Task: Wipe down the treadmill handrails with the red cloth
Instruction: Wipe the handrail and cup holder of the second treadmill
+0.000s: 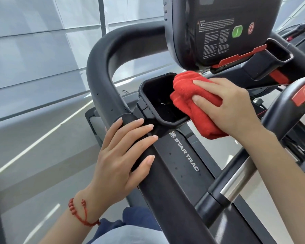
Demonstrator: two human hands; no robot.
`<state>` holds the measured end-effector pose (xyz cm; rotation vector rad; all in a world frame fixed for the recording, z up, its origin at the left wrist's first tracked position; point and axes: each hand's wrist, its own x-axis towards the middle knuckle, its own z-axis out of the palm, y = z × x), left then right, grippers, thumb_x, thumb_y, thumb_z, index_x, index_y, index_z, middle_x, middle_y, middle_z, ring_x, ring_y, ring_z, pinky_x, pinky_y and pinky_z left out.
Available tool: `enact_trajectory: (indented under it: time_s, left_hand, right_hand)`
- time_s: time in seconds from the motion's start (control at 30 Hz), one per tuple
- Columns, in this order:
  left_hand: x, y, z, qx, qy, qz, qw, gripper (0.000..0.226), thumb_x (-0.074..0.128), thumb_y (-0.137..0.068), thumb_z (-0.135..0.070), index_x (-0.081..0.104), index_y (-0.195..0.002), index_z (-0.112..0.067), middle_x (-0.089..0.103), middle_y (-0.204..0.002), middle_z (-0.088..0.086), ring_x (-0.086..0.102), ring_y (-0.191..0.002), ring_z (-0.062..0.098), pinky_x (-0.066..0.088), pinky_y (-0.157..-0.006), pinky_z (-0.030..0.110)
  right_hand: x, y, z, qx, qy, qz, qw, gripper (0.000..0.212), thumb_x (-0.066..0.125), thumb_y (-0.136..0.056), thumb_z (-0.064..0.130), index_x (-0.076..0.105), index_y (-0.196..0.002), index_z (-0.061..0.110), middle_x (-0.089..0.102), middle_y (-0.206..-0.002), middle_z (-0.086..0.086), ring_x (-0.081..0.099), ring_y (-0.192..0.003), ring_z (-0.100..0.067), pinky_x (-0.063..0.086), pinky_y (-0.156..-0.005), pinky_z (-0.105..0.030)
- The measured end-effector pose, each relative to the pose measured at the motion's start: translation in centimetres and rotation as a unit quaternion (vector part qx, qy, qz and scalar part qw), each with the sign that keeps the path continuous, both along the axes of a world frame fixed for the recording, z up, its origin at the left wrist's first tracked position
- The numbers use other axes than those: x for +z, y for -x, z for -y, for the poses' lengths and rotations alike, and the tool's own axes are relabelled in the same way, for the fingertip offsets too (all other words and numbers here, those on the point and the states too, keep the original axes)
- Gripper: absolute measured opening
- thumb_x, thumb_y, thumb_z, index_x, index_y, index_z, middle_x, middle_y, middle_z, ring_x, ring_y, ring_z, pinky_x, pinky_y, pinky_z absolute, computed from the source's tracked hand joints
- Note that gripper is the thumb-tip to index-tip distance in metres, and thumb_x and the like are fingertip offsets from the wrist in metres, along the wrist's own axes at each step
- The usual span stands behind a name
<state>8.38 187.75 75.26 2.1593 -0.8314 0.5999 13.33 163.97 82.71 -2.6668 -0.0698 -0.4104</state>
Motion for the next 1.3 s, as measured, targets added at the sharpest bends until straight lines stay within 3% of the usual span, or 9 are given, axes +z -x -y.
enact_trajectory:
  time_s: [0.2,0.6,0.9,1.17,1.3]
  left_hand:
    - [-0.1,0.0,0.2,0.006,0.0,0.0,1.0,0.041,0.035,-0.099,-0.027,0.068,-0.105,-0.004,0.06,-0.12,0.009,0.048,-0.122,0.025,0.026,-0.109,0.05]
    - [-0.3,0.3,0.2,0.004,-0.004,0.002,1.0,0.042,0.033,-0.099,-0.026,0.067,-0.107,-0.004,0.06,-0.121,0.01,0.047,-0.124,0.026,0.027,-0.108,0.054]
    - [-0.7,1.1,-0.1,0.031,0.005,0.021,0.999,0.038,0.038,-0.098,-0.026,0.065,-0.111,-0.002,0.058,-0.122,0.013,0.045,-0.124,0.027,0.032,-0.105,0.054]
    - [-1.4,3.8,-5.3,0.029,-0.012,-0.011,0.999,0.042,0.045,-0.094,-0.034,0.058,-0.122,-0.007,0.052,-0.131,0.013,0.043,-0.125,0.029,0.04,-0.099,0.05]
    - [-1.6,5.5,-8.9,0.046,-0.011,-0.015,0.999,0.044,0.044,-0.094,-0.036,0.056,-0.124,-0.007,0.053,-0.129,0.011,0.044,-0.122,0.028,0.04,-0.099,0.045]
  right_hand:
    - [0.7,-1.7,-0.8,-0.005,0.033,-0.02,0.999,0.043,0.053,-0.077,0.047,0.06,-0.117,0.033,0.06,-0.119,-0.004,0.056,-0.108,-0.028,0.042,-0.095,-0.048]
    - [0.7,0.3,-0.4,-0.005,0.024,-0.037,0.999,0.04,0.058,-0.079,0.04,0.061,-0.118,0.03,0.061,-0.119,-0.006,0.055,-0.111,-0.026,0.038,-0.1,-0.04]
    - [0.5,3.8,-2.1,0.004,-0.007,-0.005,1.0,0.04,0.058,-0.076,0.041,0.063,-0.114,0.029,0.063,-0.116,-0.003,0.057,-0.105,-0.017,0.037,-0.095,-0.023]
    - [1.2,9.1,-6.4,-0.01,-0.002,0.034,0.999,0.04,0.061,-0.077,0.039,0.062,-0.116,0.029,0.063,-0.113,-0.005,0.056,-0.102,-0.013,0.033,-0.094,-0.017]
    - [1.9,11.5,-9.2,-0.003,0.035,0.038,0.999,0.041,0.06,-0.077,0.041,0.062,-0.116,0.028,0.063,-0.114,-0.006,0.057,-0.106,-0.018,0.035,-0.098,-0.024]
